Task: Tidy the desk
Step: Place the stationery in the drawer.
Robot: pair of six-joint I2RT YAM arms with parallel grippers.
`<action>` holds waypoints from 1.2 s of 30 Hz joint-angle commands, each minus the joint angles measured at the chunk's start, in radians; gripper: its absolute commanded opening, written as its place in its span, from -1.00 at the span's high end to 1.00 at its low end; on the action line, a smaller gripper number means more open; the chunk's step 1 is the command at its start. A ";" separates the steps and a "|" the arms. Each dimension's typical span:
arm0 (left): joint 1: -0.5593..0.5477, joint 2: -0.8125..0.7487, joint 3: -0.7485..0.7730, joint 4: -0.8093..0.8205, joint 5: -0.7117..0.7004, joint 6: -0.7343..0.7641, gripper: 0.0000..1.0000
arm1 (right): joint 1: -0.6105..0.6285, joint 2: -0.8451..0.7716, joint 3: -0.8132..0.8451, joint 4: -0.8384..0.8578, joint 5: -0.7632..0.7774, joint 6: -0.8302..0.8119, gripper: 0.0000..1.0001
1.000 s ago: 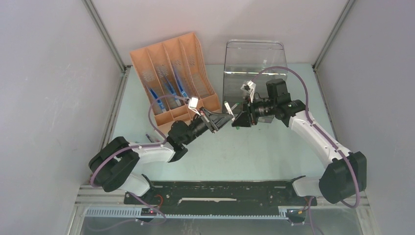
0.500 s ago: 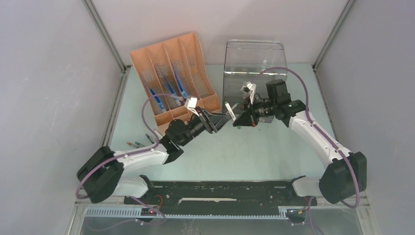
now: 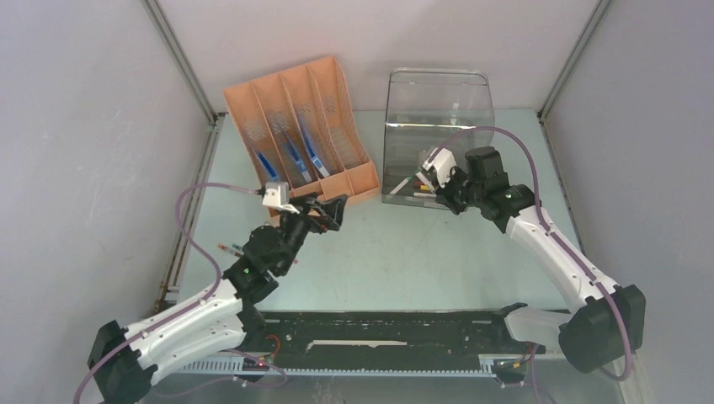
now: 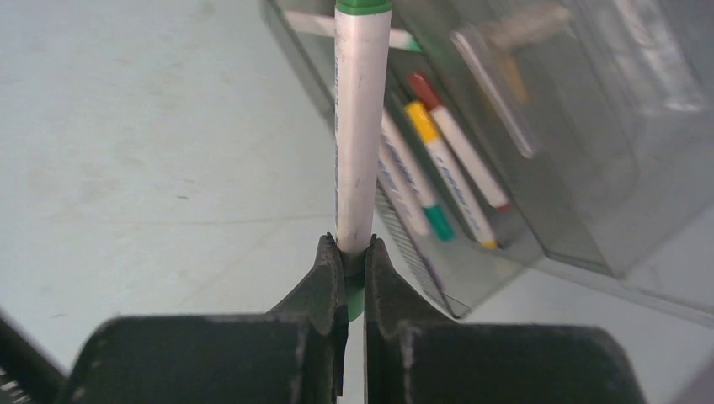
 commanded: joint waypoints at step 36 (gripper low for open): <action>0.001 -0.206 -0.232 -0.083 -0.250 -0.032 -1.00 | 0.170 0.286 -0.127 0.452 0.823 -0.261 -0.02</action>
